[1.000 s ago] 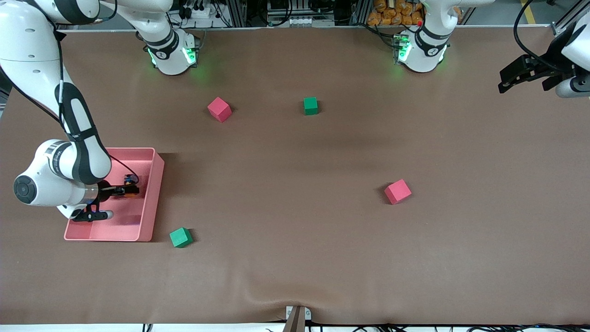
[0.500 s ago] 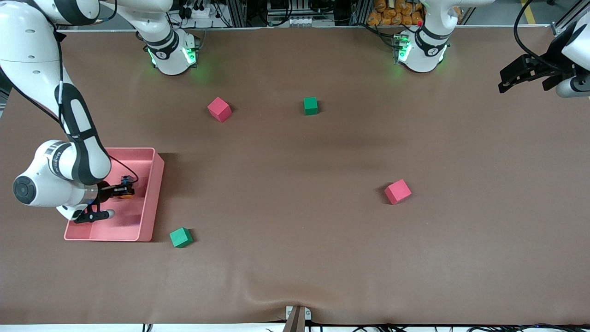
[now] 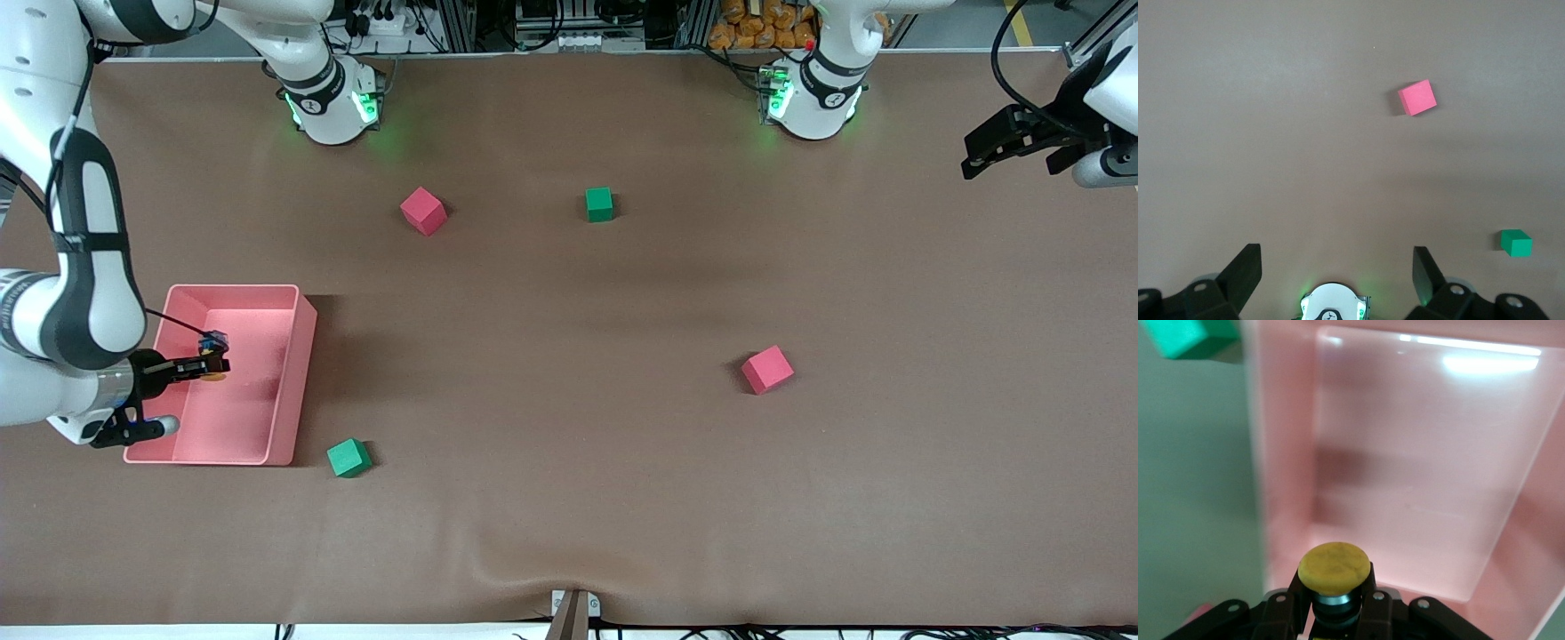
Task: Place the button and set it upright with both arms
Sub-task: 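Carry the button with the right gripper to the table middle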
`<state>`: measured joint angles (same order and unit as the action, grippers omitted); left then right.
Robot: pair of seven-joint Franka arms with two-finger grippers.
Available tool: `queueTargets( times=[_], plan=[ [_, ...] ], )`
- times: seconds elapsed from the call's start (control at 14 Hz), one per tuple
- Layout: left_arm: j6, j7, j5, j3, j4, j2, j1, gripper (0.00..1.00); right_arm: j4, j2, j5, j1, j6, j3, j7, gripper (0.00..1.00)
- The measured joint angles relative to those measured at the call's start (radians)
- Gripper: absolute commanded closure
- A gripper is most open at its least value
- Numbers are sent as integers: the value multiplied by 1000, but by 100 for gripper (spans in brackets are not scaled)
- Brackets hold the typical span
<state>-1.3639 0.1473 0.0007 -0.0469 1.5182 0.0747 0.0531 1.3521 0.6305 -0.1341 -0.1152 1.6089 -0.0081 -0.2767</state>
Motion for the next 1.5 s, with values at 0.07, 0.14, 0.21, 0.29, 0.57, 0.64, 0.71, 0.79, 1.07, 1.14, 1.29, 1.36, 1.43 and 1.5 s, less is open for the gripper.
queueTargets(
  times=[0.07,0.14,0.21,0.29,0.57,0.64,0.71,0.79,1.07,1.14,1.29,1.36,1.43,1.5],
  plan=[
    [0,0,0,0,0,0,0,0,-40,0,-13,35,-40,5,66,100],
    [0,0,0,0,0,0,0,0,-74,0,-40,81,-62,13,152,100],
    [0,0,0,0,0,0,0,0,-104,0,-71,137,-65,21,249,100],
    [0,0,0,0,0,0,0,0,-128,0,-93,200,-54,27,341,100],
    [0,0,0,0,0,0,0,0,-146,35,-103,502,215,33,656,100],
    [0,0,0,0,0,0,-1,0,-146,60,-104,556,294,32,707,100],
    [0,0,0,0,0,0,-1,0,-146,89,-106,603,372,32,741,100],
    [0,0,0,1,0,1,-1,0,-145,119,-108,641,437,32,764,100],
    [0,0,0,1,0,2,-1,0,-148,220,-115,757,612,36,816,100],
    [0,0,0,2,0,2,-1,0,-149,237,-116,782,636,36,818,100],
    [0,0,0,2,0,2,-1,0,-150,262,-115,820,653,35,820,100],
    [0,0,0,2,0,2,-1,0,-151,269,-115,834,658,35,822,100],
    [0,0,0,2,0,2,-1,0,-151,274,-115,848,667,34,829,100],
    [0,0,0,2,0,2,-1,0,-151,281,-115,863,686,32,846,100]
  ],
)
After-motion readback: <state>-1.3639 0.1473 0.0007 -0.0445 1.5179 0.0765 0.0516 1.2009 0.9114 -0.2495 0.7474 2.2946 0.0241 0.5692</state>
